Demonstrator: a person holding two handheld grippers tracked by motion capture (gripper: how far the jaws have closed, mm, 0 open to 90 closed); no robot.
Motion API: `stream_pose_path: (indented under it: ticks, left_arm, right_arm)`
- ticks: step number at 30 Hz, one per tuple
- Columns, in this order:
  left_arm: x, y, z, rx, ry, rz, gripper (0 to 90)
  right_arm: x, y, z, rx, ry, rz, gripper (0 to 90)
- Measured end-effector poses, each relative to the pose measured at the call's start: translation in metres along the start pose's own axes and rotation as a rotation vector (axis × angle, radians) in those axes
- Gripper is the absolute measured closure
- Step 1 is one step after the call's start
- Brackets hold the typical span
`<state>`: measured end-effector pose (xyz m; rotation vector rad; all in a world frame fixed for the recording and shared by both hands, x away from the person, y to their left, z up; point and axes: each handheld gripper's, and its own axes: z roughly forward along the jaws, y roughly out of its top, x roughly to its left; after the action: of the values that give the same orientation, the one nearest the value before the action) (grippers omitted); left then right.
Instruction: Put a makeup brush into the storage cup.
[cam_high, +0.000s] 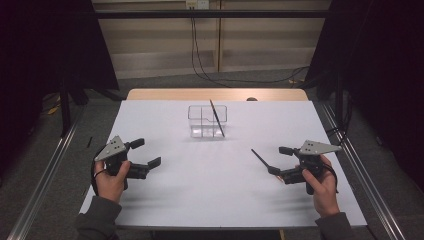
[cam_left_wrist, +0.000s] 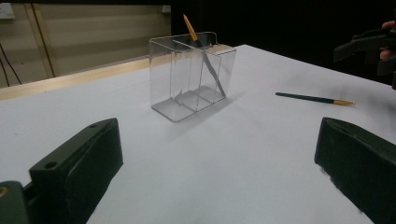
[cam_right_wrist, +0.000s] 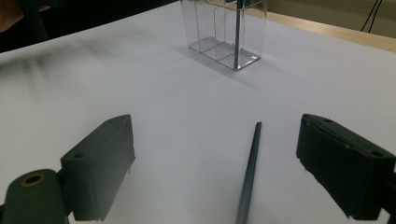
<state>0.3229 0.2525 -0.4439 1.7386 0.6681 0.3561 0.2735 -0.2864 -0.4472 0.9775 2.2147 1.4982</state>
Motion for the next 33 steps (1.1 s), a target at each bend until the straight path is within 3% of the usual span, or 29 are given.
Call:
stream_pose_path:
  ticks: [2,3,4,29,32,33]
  left_arm:
    - [0.001,-0.001,-0.001,0.004,0.006,0.013,0.7]
    - [0.001,0.000,-0.001,0.000,-0.016,0.004,0.7]
    - [0.000,0.000,-0.002,-0.002,0.004,0.006,0.7]
    - [-0.003,-0.001,-0.009,-0.012,0.012,0.008,0.7]
    - [-0.002,-0.002,-0.011,-0.015,-0.015,0.018,0.1]
    - [-0.003,-0.002,-0.012,-0.016,0.004,0.018,0.1]
  right_arm:
    - [0.000,0.001,0.001,-0.003,0.001,-0.004,10.7]
    - [0.000,0.000,0.001,0.000,0.003,-0.002,10.7]
    - [0.000,0.000,0.002,0.008,0.003,-0.008,10.7]
    - [-0.001,0.002,0.006,0.034,-0.004,-0.001,10.4]
    - [-0.001,0.002,0.007,0.042,-0.009,0.001,10.4]
    - [-0.002,0.002,0.007,0.046,-0.012,0.002,10.4]
